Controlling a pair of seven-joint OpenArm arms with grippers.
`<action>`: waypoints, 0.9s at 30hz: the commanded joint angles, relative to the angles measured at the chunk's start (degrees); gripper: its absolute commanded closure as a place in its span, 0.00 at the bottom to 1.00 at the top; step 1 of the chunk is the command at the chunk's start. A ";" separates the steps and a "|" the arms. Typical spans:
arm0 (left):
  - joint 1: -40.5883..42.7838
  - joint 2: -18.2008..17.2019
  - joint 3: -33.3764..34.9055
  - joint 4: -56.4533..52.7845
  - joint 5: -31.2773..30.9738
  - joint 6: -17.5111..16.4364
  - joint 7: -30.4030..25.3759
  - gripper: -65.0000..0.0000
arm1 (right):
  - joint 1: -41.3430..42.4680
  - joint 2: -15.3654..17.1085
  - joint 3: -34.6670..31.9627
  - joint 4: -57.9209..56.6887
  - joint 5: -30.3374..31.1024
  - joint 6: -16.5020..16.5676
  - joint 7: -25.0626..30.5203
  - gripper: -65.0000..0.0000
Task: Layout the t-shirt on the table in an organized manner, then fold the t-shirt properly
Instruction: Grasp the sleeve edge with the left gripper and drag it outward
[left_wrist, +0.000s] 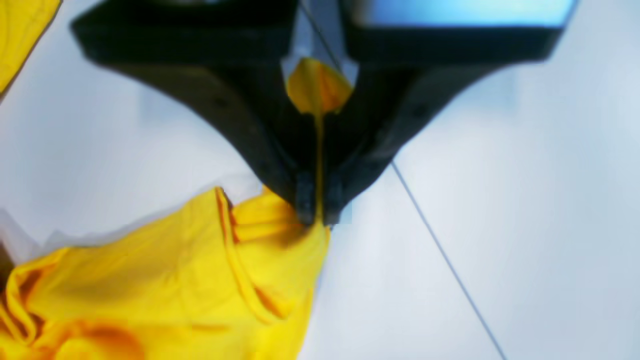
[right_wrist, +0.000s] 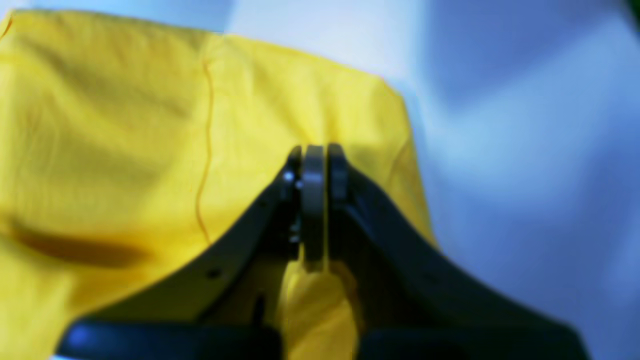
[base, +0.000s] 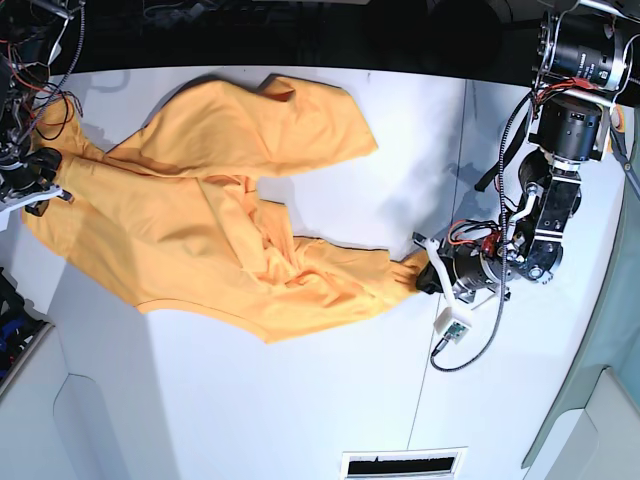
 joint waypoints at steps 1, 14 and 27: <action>-1.73 -1.01 -0.15 1.68 -0.46 0.04 -0.98 1.00 | 0.74 1.46 0.22 0.74 0.26 -0.02 1.14 1.00; -14.25 -1.88 -0.13 4.55 -0.15 0.48 1.01 1.00 | 0.61 2.25 0.28 0.74 0.28 -0.02 1.11 1.00; -21.33 1.33 -0.13 -3.32 -7.98 0.39 0.72 0.72 | 0.61 2.01 0.26 0.74 5.35 0.00 0.92 0.97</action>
